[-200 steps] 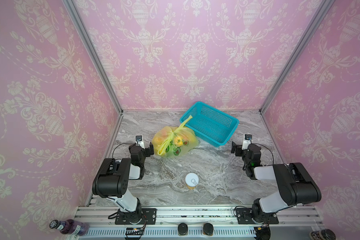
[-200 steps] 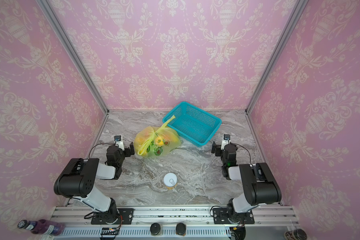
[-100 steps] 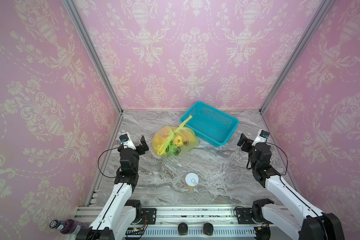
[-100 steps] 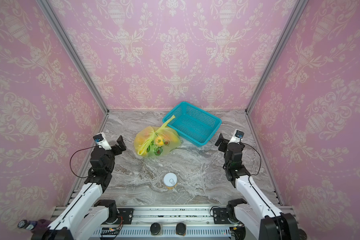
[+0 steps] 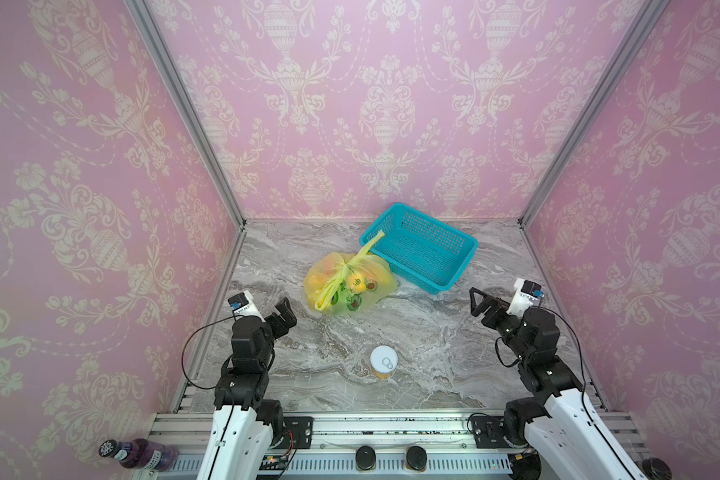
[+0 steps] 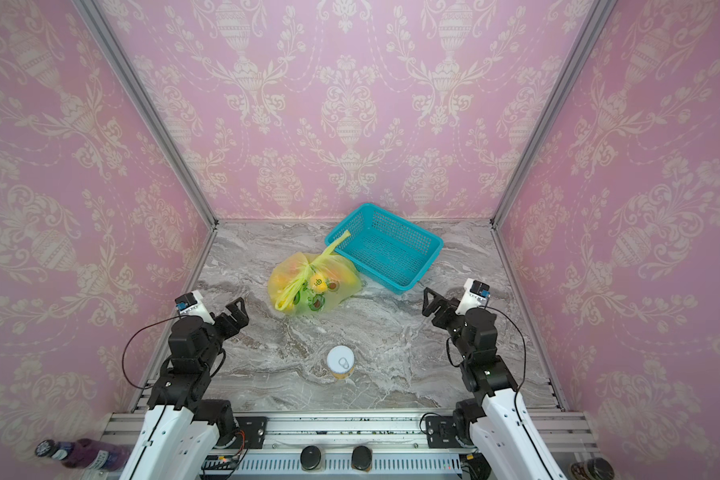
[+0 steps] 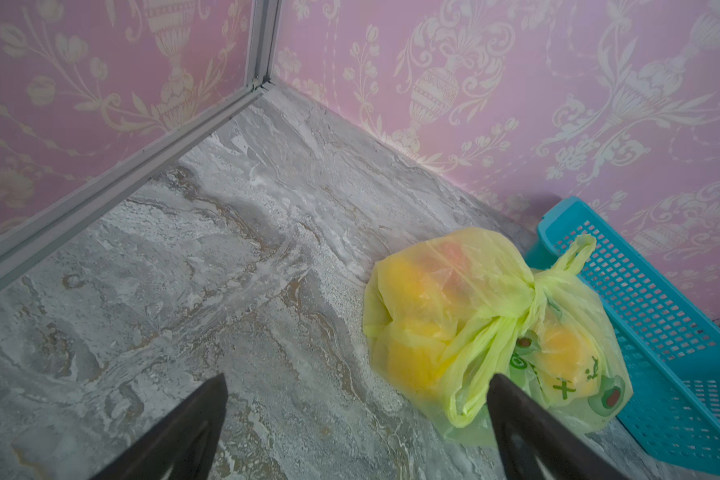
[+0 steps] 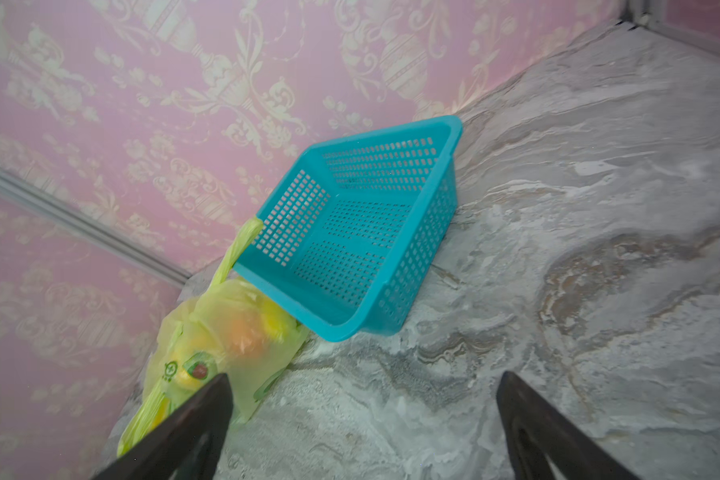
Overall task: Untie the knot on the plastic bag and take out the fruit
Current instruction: 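Reach the right gripper to the yellow bag's knot while the left arm lifts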
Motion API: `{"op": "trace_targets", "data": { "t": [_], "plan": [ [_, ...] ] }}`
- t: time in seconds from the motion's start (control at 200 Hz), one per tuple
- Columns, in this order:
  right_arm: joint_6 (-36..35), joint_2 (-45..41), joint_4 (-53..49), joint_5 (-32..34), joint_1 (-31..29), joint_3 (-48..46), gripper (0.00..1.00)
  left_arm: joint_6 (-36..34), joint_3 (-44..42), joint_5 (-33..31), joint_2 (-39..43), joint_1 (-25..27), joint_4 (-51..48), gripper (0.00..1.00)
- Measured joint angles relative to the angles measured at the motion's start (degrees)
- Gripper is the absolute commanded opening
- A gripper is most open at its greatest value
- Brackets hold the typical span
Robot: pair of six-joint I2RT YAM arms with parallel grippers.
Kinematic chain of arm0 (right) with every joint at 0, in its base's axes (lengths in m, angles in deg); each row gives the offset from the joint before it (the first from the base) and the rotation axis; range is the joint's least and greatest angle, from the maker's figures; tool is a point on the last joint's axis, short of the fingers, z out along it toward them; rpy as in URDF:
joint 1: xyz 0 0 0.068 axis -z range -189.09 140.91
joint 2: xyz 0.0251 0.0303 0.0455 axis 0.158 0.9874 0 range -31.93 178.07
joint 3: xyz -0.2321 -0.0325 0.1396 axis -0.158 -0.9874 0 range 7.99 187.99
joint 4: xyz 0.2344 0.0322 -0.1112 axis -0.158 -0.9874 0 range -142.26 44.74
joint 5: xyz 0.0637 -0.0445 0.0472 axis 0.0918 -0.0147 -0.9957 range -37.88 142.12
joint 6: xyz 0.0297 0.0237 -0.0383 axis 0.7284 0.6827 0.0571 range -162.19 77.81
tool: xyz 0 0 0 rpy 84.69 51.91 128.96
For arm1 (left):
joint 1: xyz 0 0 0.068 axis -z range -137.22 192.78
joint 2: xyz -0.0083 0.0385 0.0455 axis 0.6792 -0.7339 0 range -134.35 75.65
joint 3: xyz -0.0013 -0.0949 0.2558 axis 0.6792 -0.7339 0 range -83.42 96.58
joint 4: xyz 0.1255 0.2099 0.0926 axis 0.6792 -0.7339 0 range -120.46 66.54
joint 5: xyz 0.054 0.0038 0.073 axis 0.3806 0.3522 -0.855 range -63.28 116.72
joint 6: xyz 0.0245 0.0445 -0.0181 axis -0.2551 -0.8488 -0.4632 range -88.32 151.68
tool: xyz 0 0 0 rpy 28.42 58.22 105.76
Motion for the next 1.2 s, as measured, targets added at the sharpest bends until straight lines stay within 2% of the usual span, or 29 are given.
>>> {"op": "trace_targets", "data": {
  "t": [0.19, 0.34, 0.455, 0.56, 0.696, 0.831, 0.956, 1.101, 1.201],
  "plan": [
    [-3.69, 12.68, -1.97, 0.68, -17.31, 9.70, 1.00, 0.13, 0.00, 5.05, -6.05, 0.00, -0.09, 0.95],
    [-6.21, 26.23, -3.06, 1.97, -25.33, 18.51, 0.95, 0.11, 0.79, 7.39, -12.11, 0.02, -0.04, 0.92],
    [-8.57, 38.16, -3.76, 3.45, -29.29, 26.64, 0.91, 0.11, 2.03, 8.66, -15.85, 0.44, 0.81, 0.92],
    [-10.08, 48.68, -5.70, 3.91, -30.53, 35.30, 0.84, 0.11, 3.96, 9.31, -18.18, 1.27, 1.31, 0.91],
    [-11.67, 61.26, -10.27, 5.22, -30.84, 49.09, 0.83, 0.07, 6.16, 9.46, -18.93, 1.64, 1.42, 0.91],
    [-13.25, 69.31, -13.92, 7.85, -30.84, 59.49, 0.84, -0.11, 7.23, 9.46, -18.93, 1.97, 1.36, 0.92],
    [-14.36, 76.13, -17.70, 9.79, -30.84, 68.83, 0.80, -0.17, 8.00, 9.44, -19.19, 1.97, 0.81, 0.91],
    [-15.15, 82.62, -20.35, 10.71, -30.84, 75.71, 0.65, -0.33, 9.35, 9.46, -19.74, 2.23, 0.15, 0.90],
    [-15.47, 85.50, -21.31, 10.69, -30.82, 77.24, 0.41, -0.55, 9.53, 9.46, -19.63, 2.69, -0.07, 0.90]
  ]
}}
